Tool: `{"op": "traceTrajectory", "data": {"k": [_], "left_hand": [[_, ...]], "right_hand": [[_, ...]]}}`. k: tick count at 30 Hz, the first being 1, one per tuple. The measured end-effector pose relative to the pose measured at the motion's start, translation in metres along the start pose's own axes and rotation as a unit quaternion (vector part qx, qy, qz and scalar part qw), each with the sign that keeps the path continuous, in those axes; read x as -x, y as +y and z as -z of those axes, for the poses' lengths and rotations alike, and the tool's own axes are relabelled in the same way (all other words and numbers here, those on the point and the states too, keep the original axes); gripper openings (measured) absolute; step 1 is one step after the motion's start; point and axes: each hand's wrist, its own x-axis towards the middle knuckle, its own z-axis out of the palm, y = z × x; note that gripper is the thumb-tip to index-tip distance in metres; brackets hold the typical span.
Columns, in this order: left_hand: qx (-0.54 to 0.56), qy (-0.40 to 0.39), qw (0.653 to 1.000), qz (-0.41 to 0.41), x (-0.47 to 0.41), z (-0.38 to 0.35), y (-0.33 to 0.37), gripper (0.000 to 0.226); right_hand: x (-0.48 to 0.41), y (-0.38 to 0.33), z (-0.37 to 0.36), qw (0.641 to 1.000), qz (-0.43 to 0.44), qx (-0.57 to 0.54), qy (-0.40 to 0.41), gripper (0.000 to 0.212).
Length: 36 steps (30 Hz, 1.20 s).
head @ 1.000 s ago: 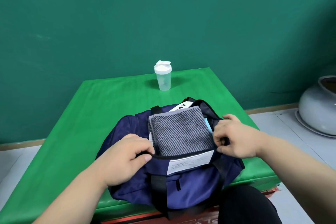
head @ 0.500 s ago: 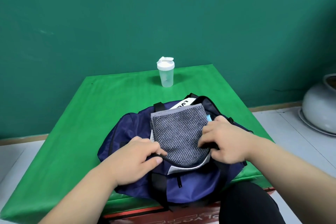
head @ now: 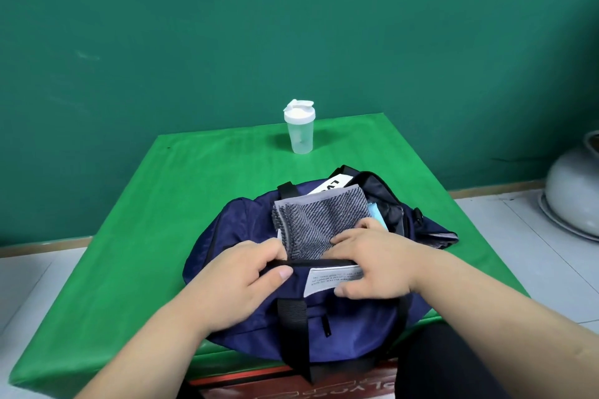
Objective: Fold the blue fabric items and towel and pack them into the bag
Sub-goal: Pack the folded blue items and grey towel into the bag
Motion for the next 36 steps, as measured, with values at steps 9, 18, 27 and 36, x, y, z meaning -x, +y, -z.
{"op": "traceTrajectory", "data": {"k": [9,18,27,36], "left_hand": [[-0.146,0.074,0.986,0.017,-0.032,0.005,-0.014,0.019],[-0.362,0.151,0.917,0.073,-0.049,0.001,-0.034,0.024],[-0.416,0.116,0.898,0.083,-0.048,0.002,-0.057,0.021],[-0.410,0.097,0.904,0.075,-0.048,-0.003,-0.070,0.019]], "right_hand": [[0.002,0.009,0.022,0.999,-0.016,-0.041,0.023,0.026],[-0.011,0.037,0.037,0.970,-0.051,0.053,0.230,0.046],[-0.005,0.076,0.010,0.956,-0.147,0.003,0.255,0.056],[0.004,0.101,0.003,0.966,-0.225,-0.028,0.128,0.122]]}}
